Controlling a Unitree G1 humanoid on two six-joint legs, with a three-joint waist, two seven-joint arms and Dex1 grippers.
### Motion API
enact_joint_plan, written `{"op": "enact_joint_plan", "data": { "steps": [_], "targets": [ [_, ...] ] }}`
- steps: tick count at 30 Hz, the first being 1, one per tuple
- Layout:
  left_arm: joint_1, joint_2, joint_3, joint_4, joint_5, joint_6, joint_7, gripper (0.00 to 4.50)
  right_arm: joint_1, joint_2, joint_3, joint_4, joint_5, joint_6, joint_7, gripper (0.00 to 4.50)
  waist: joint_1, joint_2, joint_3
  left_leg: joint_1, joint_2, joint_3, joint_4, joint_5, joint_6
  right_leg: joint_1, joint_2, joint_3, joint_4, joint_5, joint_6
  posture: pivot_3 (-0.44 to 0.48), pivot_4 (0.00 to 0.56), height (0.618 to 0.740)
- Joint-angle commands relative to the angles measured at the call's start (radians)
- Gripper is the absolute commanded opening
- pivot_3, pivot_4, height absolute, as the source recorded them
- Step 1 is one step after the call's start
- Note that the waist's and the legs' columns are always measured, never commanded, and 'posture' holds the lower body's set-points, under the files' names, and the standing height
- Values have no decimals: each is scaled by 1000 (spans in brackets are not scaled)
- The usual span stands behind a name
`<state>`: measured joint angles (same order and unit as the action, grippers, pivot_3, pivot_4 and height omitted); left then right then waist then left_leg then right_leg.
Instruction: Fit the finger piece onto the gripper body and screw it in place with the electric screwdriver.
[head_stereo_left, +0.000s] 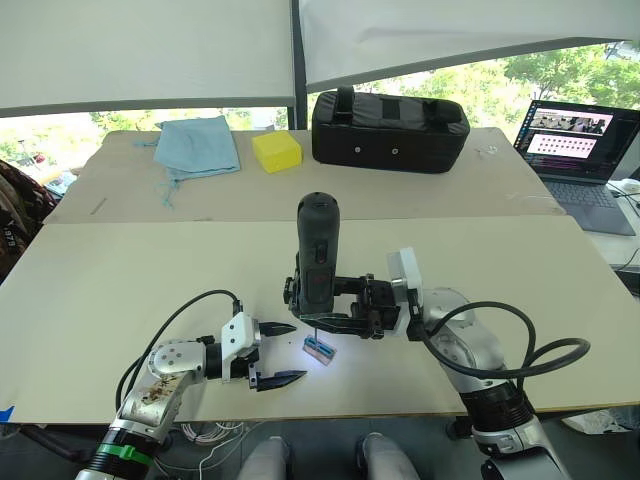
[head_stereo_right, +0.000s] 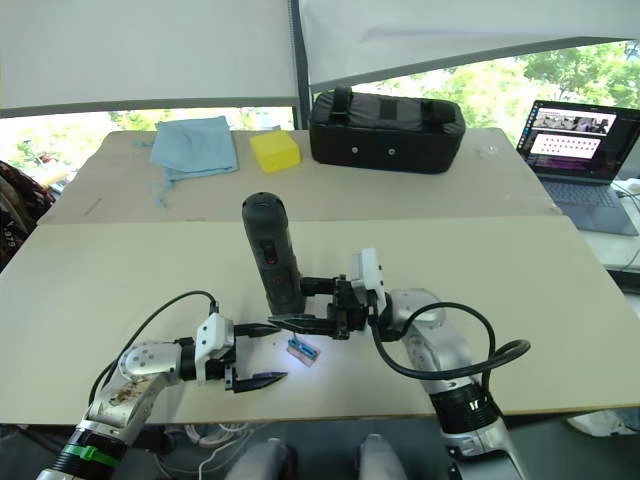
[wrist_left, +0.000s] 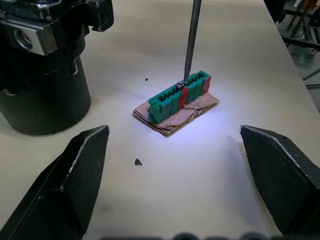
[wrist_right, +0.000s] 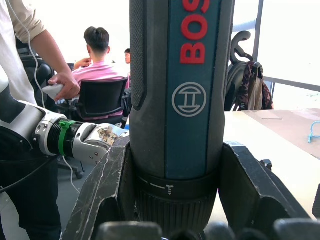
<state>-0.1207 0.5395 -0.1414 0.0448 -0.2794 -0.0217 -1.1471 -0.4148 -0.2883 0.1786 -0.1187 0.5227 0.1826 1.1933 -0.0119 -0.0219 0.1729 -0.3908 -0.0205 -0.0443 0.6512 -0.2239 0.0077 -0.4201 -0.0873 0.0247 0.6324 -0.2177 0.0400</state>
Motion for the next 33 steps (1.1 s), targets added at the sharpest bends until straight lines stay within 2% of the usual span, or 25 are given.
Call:
{"op": "enact_joint_plan", "data": {
  "steps": [1,33],
  "targets": [
    [2,-8,-18,14,10,8,4,4419,-25,8,-19,-27,21,-25,-2,1902,0,0,0,0,0,0,0,0,0,0,0,0,0,0,0,0,150,740],
    [8,-11,-21,13,13,13,10,4419,-21,5,-28,8,18,-45,2,1902,0,0,0,0,0,0,1,0,0,0,0,0,1,0,0,0,150,740]
  ]
}}
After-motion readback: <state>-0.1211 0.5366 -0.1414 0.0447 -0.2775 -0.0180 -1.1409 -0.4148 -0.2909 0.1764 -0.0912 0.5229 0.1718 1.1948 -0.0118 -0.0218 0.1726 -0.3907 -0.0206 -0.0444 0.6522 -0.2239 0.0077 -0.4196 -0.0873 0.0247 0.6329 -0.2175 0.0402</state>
